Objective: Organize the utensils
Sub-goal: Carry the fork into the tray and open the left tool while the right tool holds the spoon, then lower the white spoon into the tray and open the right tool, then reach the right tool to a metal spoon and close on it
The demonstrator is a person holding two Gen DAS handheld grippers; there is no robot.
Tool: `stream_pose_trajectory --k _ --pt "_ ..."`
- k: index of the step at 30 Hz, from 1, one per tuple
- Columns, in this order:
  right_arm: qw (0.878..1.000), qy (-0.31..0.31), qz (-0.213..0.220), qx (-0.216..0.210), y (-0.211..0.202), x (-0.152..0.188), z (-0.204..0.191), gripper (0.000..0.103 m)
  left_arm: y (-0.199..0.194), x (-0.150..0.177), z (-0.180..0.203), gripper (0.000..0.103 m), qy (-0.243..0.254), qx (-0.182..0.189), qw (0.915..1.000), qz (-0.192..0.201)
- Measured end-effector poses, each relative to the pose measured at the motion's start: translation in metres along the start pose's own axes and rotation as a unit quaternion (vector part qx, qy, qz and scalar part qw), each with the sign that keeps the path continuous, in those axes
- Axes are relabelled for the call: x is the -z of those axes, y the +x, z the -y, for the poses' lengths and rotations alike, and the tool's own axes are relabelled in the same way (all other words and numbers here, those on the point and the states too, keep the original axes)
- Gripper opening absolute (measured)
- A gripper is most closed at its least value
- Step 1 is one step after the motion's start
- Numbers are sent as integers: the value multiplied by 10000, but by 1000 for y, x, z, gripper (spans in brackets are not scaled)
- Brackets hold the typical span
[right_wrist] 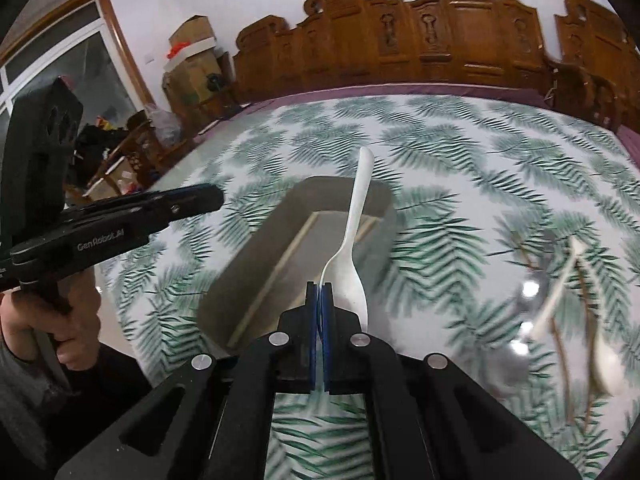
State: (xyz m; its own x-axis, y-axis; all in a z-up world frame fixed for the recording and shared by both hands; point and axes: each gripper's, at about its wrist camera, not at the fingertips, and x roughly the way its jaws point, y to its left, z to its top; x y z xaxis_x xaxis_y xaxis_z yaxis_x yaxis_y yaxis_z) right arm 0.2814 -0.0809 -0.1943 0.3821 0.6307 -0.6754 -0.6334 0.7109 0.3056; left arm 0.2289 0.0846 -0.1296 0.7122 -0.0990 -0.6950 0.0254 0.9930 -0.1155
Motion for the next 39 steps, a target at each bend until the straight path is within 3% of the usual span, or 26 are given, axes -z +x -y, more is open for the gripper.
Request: stream_pose_trajectory --k 11,15,19,27,32,39 --pt "9984 391 -346 -228 53 -4 -18 4 -3 0 -10 9 -112 -78 9999 47" --pt "9984 259 -241 -436 52 1 -22 7 -2 0 -10 9 -103 -76 9999 38" --pt "9990 224 -146 -349 40 2 -16 7 -1 0 -9 9 -80 -80 9999 43" --pt "9994 -127 155 279 -9 5 2 7 0 1 2 9 -32 59 10000 43" --pt "9963 -77 238 821 -39 9 39 7 6 6 19 10 143 169 9997 -33" --pt "9879 26 214 1535 -59 13 91 7 12 9 39 23 268 338 9990 -71"
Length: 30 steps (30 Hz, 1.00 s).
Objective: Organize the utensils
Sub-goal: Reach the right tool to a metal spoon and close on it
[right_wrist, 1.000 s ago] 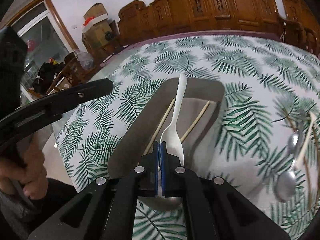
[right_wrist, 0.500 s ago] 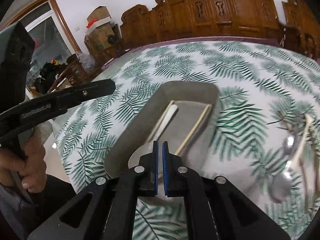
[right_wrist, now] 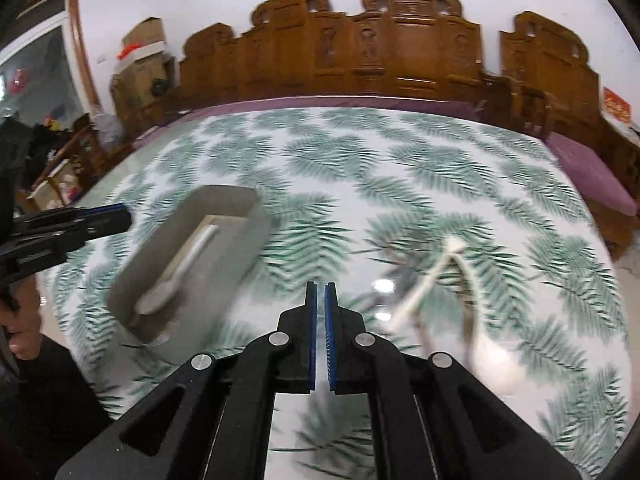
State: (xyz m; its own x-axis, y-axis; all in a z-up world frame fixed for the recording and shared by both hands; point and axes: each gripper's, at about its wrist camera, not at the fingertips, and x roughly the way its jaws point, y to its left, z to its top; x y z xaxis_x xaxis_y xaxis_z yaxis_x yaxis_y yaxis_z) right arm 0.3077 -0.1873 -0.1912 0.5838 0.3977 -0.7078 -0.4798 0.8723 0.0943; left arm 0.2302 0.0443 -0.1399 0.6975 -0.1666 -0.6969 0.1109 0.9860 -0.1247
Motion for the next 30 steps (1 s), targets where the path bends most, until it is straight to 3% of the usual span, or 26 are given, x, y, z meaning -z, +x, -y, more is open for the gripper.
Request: stream_pose_trajectory --k 7,16,20,30 --pt "9990 243 -327 205 32 24 27 7 10 2 21 49 161 76 9998 -65" --pt "9989 91 -396 217 55 19 22 7 17 7 34 50 273 101 9995 -150" --pt "9987 2 -437 269 63 17 17 19 18 8 37 50 304 125 9993 -170" --pt "9967 -31 -663 472 84 14 19 19 22 9 46 50 397 129 9989 -212"
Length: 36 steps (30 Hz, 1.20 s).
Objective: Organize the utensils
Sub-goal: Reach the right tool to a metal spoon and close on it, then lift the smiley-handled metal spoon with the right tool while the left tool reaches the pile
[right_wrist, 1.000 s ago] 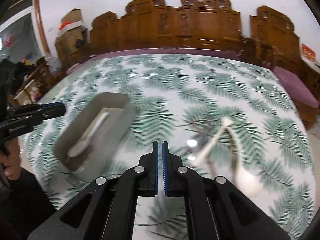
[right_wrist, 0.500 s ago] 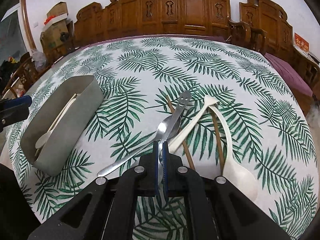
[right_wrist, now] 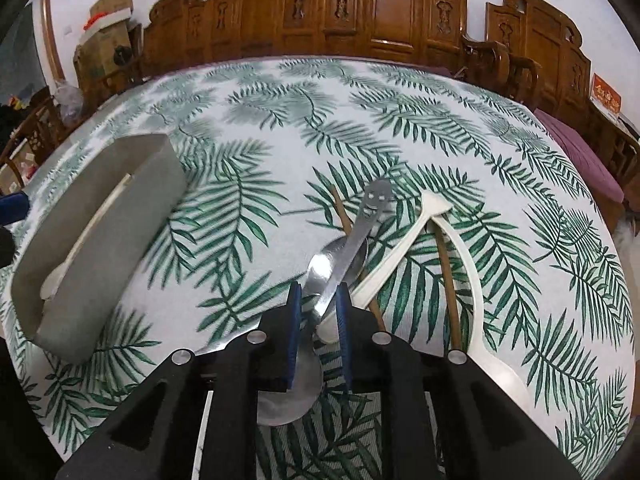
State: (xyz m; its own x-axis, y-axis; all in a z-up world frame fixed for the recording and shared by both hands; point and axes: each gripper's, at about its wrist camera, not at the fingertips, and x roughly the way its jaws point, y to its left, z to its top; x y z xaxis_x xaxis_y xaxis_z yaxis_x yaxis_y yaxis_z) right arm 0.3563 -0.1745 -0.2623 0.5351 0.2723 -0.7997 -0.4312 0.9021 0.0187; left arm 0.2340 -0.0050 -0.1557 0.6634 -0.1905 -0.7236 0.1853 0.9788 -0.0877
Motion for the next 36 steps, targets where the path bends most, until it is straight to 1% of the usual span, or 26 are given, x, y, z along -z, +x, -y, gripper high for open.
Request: stream_pose_trajectory --k 5,7,12,15,18,22,32,34,36 --pt "9997 -16 -206 121 2 2 -2 18 2 0 4 50 38 8 10000 -22" --pt "9997 35 -199 130 2 2 0 17 4 1 5 50 51 9 10000 -33" --pt "9996 131 -183 165 6 -3 3 17 5 1 10 50 101 2 9999 -23" --pt "9994 117 -233 214 5 -3 4 12 5 2 13 50 122 -6 9999 -16" --pt "9993 231 -252 136 3 -2 9 7 6 3 16 50 150 -16 9999 -22" --pt "9993 315 -213 -49 -3 1 16 7 8 3 21 50 217 -42 9997 -43" --pt "9966 675 126 -458 -29 -2 41 7 21 2 38 50 287 12 9995 -165" --pt "9956 768 157 -520 -32 -2 48 7 28 1 43 45 321 33 9991 -271" --pt "9945 857 191 -569 -34 -2 54 7 33 0 46 42 355 44 9988 -340"
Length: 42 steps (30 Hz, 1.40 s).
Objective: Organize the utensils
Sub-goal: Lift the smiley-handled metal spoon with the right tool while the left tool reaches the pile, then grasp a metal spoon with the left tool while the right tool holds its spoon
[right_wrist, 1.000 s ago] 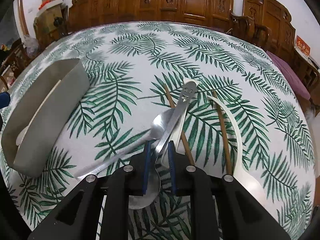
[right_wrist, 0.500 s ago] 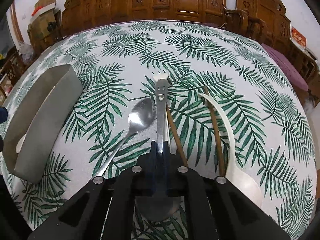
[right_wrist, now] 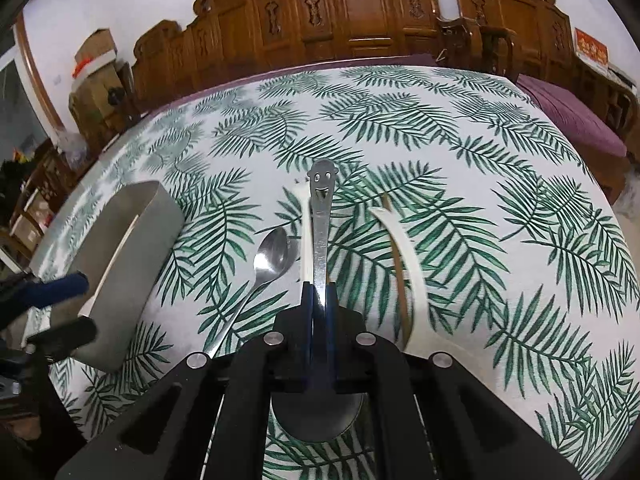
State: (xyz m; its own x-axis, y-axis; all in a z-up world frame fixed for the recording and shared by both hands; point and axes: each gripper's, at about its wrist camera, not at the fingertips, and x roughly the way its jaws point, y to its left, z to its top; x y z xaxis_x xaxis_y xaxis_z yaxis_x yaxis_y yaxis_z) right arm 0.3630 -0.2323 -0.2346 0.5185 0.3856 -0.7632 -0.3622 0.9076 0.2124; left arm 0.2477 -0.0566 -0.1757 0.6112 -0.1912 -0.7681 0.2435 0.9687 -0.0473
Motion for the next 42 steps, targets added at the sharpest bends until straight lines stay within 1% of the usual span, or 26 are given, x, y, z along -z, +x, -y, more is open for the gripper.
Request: stream_pose_trajectory --k 1,6,8,10,13,16,18,21,26,29,30,31,32,38,42 --pt "10000 28 19 -19 -1 -1 2 7 3 -2 3 39 24 23 10000 -46" --pt "9999 113 55 -58 -5 -1 14 7 19 -10 17 35 200 58 9995 -246" --pt "9999 119 74 -42 -7 -1 17 7 30 -14 21 33 227 92 9990 -373" --pt "9999 138 86 -45 -9 0 21 7 43 -18 24 28 235 112 9983 -531" --pt "9999 139 77 -52 -9 1 23 7 60 -23 28 26 236 154 9972 -694" --pt "9999 136 57 -75 -8 2 24 7 78 -27 31 22 274 99 9959 -852" --pt "9998 150 44 -90 -8 2 25 7 87 -29 31 21 267 105 9953 -925" --pt "9998 149 39 -121 -8 3 25 7 101 -33 32 16 285 37 9939 -1064" --pt "9998 134 -1 -151 -6 4 24 7 116 -38 29 15 212 -61 9928 -1180" --pt "9997 132 -13 -187 -4 4 22 7 117 -39 29 14 215 -97 9928 -1174" --pt "9997 116 -32 -189 -3 4 21 7 117 -39 30 12 218 -104 9927 -1179" --pt "9998 103 -40 -188 -2 4 20 7 117 -39 31 4 232 -104 9927 -1183" --pt "9997 100 -42 -197 -2 3 19 7 118 -39 31 3 225 -85 9925 -1198" --pt "9996 54 -111 -267 2 4 12 7 110 -32 31 2 149 -30 9915 -1293" --pt "9995 37 -121 -303 3 5 10 7 94 -29 29 1 140 -19 9927 -1197"
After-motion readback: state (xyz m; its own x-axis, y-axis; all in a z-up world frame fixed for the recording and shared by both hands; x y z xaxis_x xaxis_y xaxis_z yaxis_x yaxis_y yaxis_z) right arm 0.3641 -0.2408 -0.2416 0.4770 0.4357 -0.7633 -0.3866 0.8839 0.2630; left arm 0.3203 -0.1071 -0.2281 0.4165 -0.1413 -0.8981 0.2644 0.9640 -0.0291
